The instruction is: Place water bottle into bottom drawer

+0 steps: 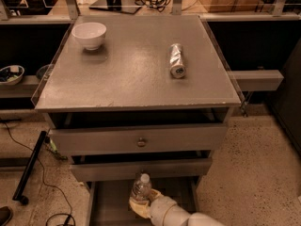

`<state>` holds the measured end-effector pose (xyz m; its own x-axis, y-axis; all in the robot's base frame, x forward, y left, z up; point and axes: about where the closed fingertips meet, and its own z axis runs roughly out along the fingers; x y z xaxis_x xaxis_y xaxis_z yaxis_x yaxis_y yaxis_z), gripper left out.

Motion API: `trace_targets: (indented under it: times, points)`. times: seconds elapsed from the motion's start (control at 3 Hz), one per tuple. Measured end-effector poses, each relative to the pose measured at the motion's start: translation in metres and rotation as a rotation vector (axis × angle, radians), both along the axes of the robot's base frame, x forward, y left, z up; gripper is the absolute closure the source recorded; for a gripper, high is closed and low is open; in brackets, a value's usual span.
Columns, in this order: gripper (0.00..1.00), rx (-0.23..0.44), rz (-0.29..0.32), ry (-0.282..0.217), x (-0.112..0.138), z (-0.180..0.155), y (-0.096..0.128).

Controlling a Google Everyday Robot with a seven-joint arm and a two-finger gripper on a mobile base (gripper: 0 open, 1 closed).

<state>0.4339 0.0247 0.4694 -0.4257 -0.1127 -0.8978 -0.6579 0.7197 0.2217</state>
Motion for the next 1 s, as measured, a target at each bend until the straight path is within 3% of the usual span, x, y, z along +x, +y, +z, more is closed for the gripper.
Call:
trace_targets:
  times: [0.33, 0.67, 1.0]
  points:
    - [1.00, 0.006, -0.114, -0.018, 0.003, -0.022, -0.004]
    - [1.00, -0.019, -0.178, -0.013, 0.003, -0.042, -0.012]
    - [1.00, -0.019, -0.178, -0.013, 0.003, -0.042, -0.012]
